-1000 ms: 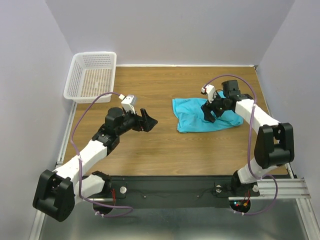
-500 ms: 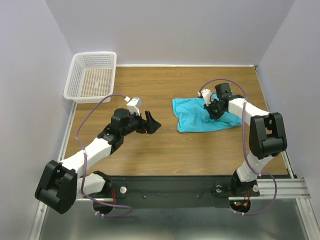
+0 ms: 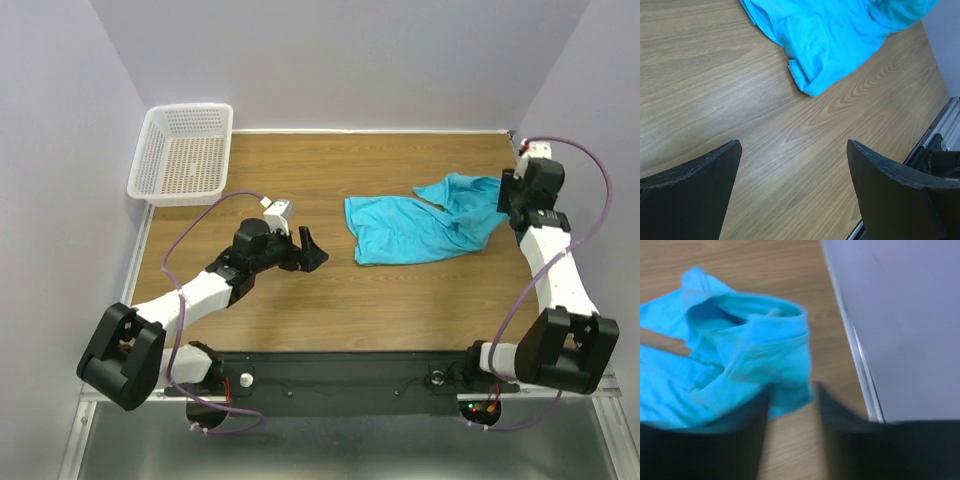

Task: Fold and stack the t-shirts
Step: Flatten the tshirt out

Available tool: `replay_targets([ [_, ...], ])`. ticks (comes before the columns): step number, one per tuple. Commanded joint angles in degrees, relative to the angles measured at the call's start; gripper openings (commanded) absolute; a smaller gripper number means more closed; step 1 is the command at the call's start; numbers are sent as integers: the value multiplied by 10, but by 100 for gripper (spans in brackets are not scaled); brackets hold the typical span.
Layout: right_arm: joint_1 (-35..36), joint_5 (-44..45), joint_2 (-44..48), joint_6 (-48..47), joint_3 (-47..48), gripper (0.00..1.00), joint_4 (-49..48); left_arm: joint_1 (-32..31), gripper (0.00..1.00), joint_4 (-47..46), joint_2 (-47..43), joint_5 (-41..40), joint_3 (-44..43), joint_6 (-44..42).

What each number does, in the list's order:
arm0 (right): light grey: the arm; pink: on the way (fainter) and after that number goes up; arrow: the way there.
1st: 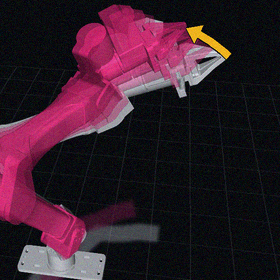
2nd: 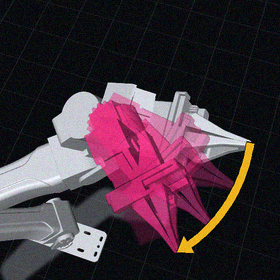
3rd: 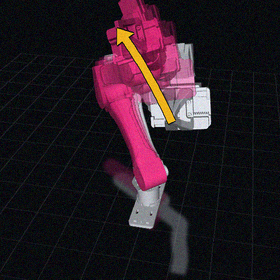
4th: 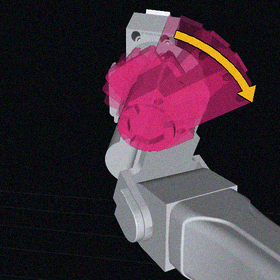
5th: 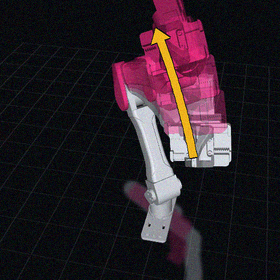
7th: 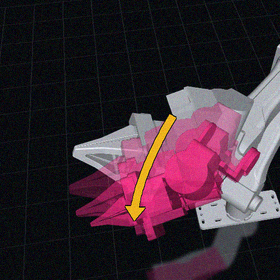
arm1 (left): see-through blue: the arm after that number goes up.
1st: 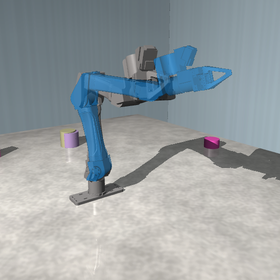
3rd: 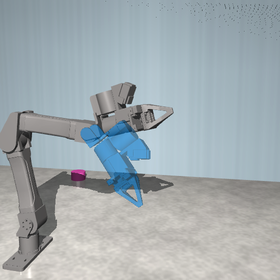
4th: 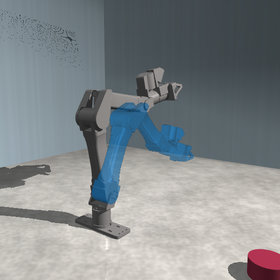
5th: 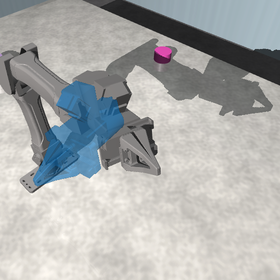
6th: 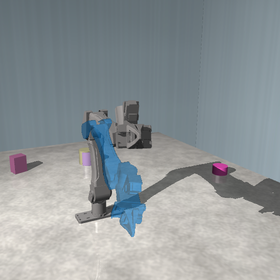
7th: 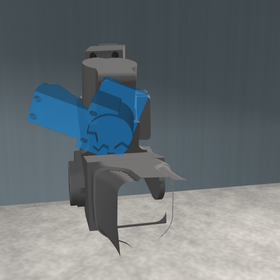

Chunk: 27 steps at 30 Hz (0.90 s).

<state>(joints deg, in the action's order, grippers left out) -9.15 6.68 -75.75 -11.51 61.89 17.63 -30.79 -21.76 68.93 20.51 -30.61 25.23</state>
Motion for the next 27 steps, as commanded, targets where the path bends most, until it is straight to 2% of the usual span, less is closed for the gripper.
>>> replay_targets([
  [1,-53,64,50,31,-98,76,-8,-8,98,-34,13,-3,-19,-6],
  [2,-54,58,69,28,-111,90,-8,-9,98,-35,17,-4,-26,-7],
  [3,-55,48,102,27,-124,100,-9,-13,98,-35,27,-6,-30,-7],
  [5,-54,20,132,28,-137,100,-8,-17,98,-34,41,-6,-49,-10],
  [8,-54,-84,161,5,-135,100,-1,-32,98,-33,90,-10,-84,-11],
  [10,-54,-124,168,-17,-135,100,2,-47,98,-32,116,-18,-104,-11],
  [12,-54,-192,167,-29,-134,100,6,-59,98,-30,159,-21,-136,-9],
  [15,-54,-241,144,-28,-127,100,9,-81,98,-17,222,-36,-182,-4],
  [22,-54,-283,124,-7,-135,100,11,-134,97,70,335,-103,-295,-3],
  [26,-54,-277,133,-9,-144,100,11,-156,92,97,378,-133,-335,5],
  [27,-54,-277,133,-9,-145,100,12,-161,89,102,386,-138,-342,4],
])
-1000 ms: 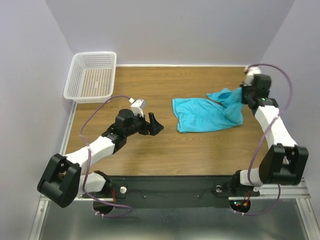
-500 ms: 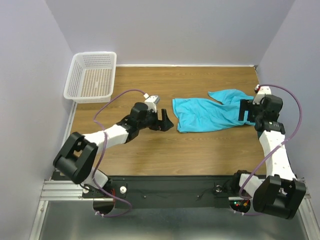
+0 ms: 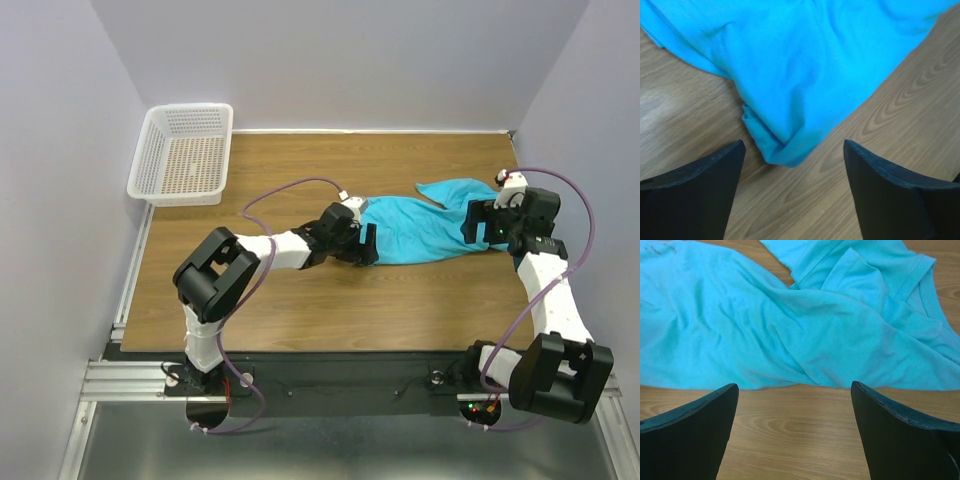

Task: Fold and stack the t-shirts
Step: Flatten the tshirt out

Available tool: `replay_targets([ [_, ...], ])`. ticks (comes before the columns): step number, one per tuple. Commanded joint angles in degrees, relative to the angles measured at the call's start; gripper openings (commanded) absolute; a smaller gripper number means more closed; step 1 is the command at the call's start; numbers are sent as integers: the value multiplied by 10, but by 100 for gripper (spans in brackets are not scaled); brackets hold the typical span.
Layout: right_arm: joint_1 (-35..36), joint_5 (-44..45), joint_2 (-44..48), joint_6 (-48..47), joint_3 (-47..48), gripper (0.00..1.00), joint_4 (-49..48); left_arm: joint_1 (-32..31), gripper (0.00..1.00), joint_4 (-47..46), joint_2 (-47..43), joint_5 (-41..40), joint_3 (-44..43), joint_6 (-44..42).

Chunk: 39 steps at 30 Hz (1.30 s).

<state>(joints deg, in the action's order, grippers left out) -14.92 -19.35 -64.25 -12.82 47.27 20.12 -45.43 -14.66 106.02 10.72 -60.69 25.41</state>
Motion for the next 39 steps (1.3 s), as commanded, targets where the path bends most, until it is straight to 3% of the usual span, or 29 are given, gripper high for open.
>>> replay_targets([
  [1,2,-17,20,6,-1,100,-14,-18,87,33,23,-44,-48,4],
  [2,3,-17,23,7,-2,100,-14,-19,86,35,31,-42,-59,4],
  [5,3,-21,26,10,-6,100,-14,-22,64,53,69,-40,-86,1],
  [6,3,-20,28,10,-7,100,-13,-22,54,57,71,-42,-88,0],
  [7,3,-17,30,10,-7,100,-14,-23,31,58,70,-47,-89,-1],
  [8,3,-16,34,10,-8,100,-14,-23,17,60,58,-56,-86,-6],
  [9,3,-14,36,9,-8,100,-13,-23,5,71,46,-67,-82,-11],
  [10,2,-12,39,8,-8,100,-13,-23,0,78,30,-82,-77,-18],
  [16,3,-7,47,-3,1,100,-11,-23,0,175,-169,-179,19,-51],
  [21,4,-39,25,-11,12,100,-10,-23,0,284,-286,-99,107,-13],
  [22,3,-54,10,-11,13,100,-10,-23,15,289,-302,-82,124,7],
  [23,3,-61,1,-14,19,100,-10,-23,22,292,-321,-71,151,20],
  [25,3,-88,-20,-23,27,100,-4,-23,51,314,-390,-89,167,65],
  [28,3,-124,-89,-49,48,100,-3,-22,73,353,-479,-161,157,97],
  [33,4,-175,-216,-47,128,95,-2,-8,87,324,-552,-226,157,94],
  [39,5,-169,-346,10,229,79,-2,88,89,179,-491,-172,213,55],
])
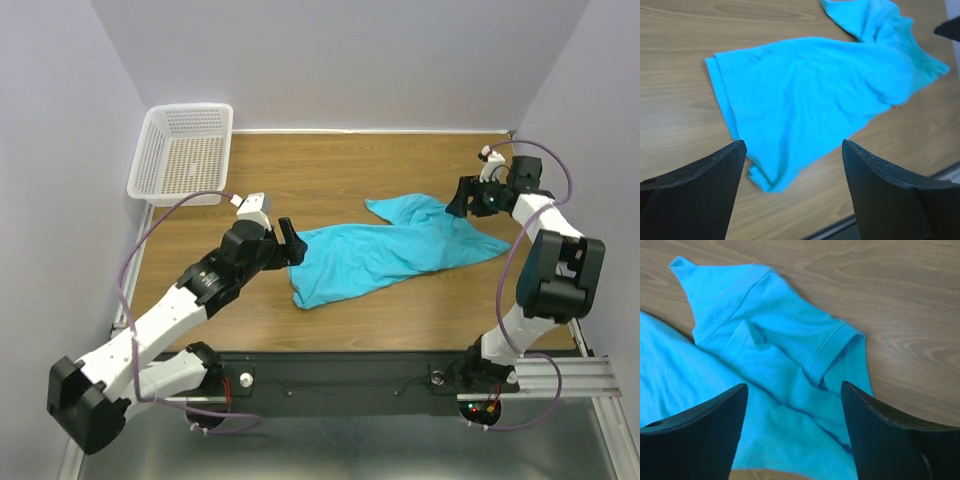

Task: Fold and stack the t-shirts
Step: Flatten the tshirt out

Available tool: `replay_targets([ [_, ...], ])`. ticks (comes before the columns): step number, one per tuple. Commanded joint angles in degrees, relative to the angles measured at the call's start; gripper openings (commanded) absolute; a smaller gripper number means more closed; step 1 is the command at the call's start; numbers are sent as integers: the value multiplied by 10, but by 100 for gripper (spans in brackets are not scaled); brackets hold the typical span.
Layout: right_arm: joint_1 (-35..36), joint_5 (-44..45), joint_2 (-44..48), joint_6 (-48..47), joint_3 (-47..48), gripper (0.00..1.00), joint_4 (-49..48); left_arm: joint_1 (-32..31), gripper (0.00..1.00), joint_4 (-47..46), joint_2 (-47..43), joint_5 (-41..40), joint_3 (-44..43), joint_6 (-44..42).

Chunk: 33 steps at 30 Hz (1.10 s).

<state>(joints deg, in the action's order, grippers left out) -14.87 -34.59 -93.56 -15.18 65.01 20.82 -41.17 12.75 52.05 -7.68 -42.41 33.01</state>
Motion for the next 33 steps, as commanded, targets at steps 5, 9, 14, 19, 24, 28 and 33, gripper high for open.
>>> replay_targets([
  [5,16,-63,-73,5,55,74,7,98,89,-182,122,58,40,-40],
  [9,41,-128,-68,-56,42,77,68,101,87,-197,177,63,16,-57],
  [14,87,-107,-77,-88,36,77,81,102,87,-199,175,65,17,-60],
  [19,119,-84,-103,-93,53,77,89,108,87,-193,135,63,43,-56],
  [24,139,-42,-115,-107,50,73,98,114,87,-186,100,64,66,-52],
  [28,144,-20,-117,-115,50,51,103,119,87,-181,88,64,71,-51],
  [33,144,-20,-43,-157,43,1,138,123,87,-168,72,58,66,-55],
])
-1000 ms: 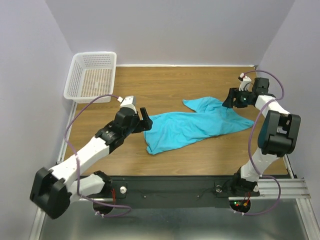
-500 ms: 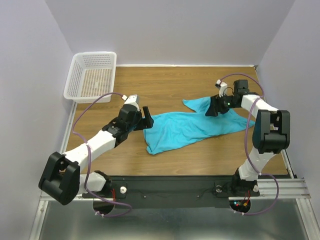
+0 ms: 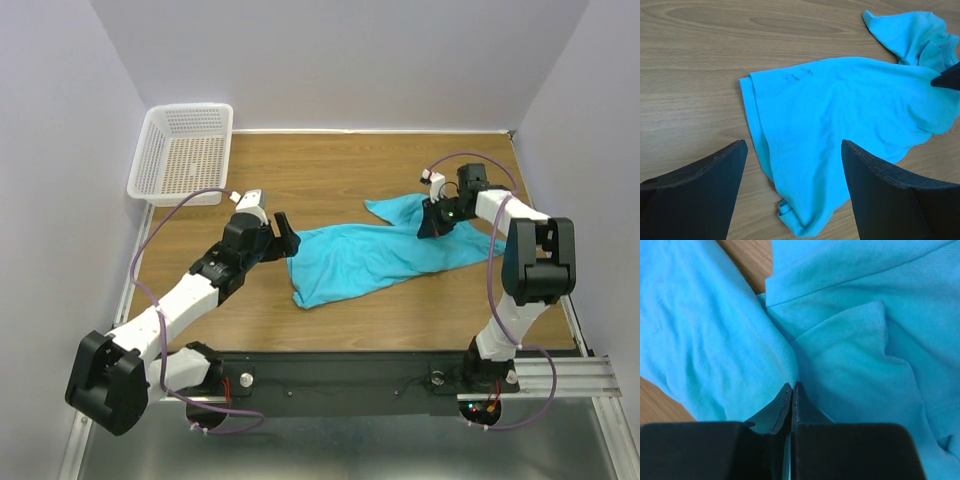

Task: Fold and stack the t-shirts
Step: Flatten the tshirt out

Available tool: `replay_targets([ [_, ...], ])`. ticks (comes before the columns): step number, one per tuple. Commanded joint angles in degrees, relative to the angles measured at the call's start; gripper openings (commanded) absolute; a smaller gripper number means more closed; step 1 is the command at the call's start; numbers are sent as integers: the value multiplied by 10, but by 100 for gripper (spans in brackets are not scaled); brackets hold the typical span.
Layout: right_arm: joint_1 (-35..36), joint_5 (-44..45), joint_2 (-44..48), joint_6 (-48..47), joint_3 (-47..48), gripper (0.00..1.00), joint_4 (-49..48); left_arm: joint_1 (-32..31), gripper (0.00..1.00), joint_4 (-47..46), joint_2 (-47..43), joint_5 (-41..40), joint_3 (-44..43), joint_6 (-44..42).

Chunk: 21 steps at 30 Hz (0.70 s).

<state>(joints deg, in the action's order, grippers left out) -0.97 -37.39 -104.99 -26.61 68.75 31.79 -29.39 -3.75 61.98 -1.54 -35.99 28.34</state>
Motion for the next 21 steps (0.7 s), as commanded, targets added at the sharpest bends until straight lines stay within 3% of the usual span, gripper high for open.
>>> replay_targets([
  [1,5,4,97,-60,-1,0,57,6,87,1,-31,-4,3,-9],
  [3,5,-35,163,-165,-5,1,172,9,87,6,-42,-9,3,-12],
  [5,5,-87,198,-331,-5,0,287,12,87,8,-49,-14,3,-15],
  [6,6,-96,212,-397,-6,1,423,15,87,8,-55,-14,4,-17],
  [7,6,-89,229,-457,-21,1,479,16,87,8,-55,-14,2,-18],
  [9,22,-46,267,-451,-73,5,479,20,88,8,-57,-13,0,-24],
  [10,29,-20,314,-462,-103,27,478,21,88,8,-56,-12,-1,-25],
  [11,31,15,330,-484,-153,43,478,22,88,8,-53,-10,-2,-27],
  [15,28,47,346,-483,-164,67,473,25,88,4,-35,7,-13,-30],
  [19,-4,-33,380,-342,-118,71,310,24,87,-7,-19,33,-19,-31],
  [20,-4,-38,382,-225,-119,71,195,24,88,-14,-13,43,-18,-31],
  [21,-4,-28,378,-166,-121,71,134,25,87,-20,-10,50,-17,-33],
])
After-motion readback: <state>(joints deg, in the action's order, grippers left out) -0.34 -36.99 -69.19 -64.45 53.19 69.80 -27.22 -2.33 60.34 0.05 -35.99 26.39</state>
